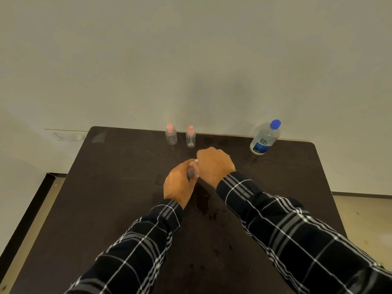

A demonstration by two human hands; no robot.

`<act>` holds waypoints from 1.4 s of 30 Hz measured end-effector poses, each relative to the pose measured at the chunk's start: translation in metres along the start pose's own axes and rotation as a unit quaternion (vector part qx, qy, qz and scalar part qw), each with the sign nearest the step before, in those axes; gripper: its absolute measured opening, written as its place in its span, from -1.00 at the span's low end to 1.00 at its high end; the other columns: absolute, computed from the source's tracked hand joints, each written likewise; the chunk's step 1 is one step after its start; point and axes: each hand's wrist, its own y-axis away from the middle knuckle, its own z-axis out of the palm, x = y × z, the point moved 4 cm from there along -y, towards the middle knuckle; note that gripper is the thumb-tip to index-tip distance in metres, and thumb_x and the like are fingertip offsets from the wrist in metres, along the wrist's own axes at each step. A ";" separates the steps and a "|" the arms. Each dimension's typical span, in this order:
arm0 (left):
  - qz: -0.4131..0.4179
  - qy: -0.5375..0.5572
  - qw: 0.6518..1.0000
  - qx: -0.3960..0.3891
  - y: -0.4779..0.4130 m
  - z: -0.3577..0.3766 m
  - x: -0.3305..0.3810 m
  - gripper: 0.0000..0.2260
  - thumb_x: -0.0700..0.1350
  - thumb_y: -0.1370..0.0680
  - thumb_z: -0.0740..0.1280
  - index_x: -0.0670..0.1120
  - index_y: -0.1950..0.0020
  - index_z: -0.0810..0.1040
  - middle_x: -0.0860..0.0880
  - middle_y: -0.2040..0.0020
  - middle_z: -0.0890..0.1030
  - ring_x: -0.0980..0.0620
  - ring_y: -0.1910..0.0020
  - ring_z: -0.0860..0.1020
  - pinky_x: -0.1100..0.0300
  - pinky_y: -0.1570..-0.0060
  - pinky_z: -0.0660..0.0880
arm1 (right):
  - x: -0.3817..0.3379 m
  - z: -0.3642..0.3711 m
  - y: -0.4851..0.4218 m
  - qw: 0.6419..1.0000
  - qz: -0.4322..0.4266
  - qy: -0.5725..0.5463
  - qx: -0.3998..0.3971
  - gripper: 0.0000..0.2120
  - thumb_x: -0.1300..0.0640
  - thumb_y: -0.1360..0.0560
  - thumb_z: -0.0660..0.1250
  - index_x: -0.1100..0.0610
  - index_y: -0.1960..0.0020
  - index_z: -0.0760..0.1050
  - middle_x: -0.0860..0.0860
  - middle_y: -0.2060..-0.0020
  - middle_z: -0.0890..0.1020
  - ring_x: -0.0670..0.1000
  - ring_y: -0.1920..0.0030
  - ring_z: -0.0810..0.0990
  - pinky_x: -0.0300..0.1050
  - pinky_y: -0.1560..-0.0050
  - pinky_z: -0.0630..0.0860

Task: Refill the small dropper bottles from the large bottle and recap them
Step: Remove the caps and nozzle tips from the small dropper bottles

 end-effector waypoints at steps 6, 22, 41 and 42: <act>-0.034 -0.011 0.999 -0.016 -0.004 0.010 0.006 -0.69 -0.04 -0.61 0.31 -0.04 -0.35 0.48 -0.10 -0.24 0.59 -0.10 -0.22 0.55 0.02 -0.19 0.47 | 0.004 -0.001 0.002 0.986 -0.125 0.086 -0.064 -0.65 0.10 -0.55 0.38 0.07 -0.32 0.48 0.12 -0.17 0.52 0.20 -0.12 0.57 0.05 -0.11 0.50; -0.005 0.010 1.000 0.003 -0.008 0.011 0.006 -0.59 -0.03 -0.60 0.33 0.02 -0.44 0.42 -0.05 -0.32 0.54 -0.08 -0.30 0.51 -0.02 -0.30 0.43 | 0.016 -0.003 -0.008 0.997 -0.066 0.034 -0.013 -0.80 0.08 -0.58 0.32 0.09 -0.17 0.51 0.10 -0.03 0.61 0.13 -0.02 0.60 0.06 -0.07 0.57; -0.010 0.080 0.996 0.041 -0.019 0.020 -0.015 -0.60 -0.18 -0.52 0.42 0.04 -0.33 0.47 0.01 -0.26 0.47 0.02 -0.22 0.52 0.00 -0.27 0.49 | 0.145 0.067 0.053 0.805 0.298 -0.491 0.149 -0.81 0.08 -0.50 0.46 -0.03 -0.03 0.48 -0.04 0.05 0.63 -0.03 0.06 0.65 0.05 -0.04 0.65; -0.010 0.081 0.996 0.040 -0.019 0.021 -0.015 -0.60 -0.18 -0.52 0.42 0.05 -0.33 0.47 0.01 -0.26 0.47 0.03 -0.22 0.52 -0.01 -0.27 0.49 | 0.144 0.077 0.052 0.809 0.316 -0.479 0.128 -0.81 0.07 -0.49 0.47 0.00 -0.02 0.48 -0.03 0.07 0.64 -0.01 0.07 0.65 0.07 -0.05 0.64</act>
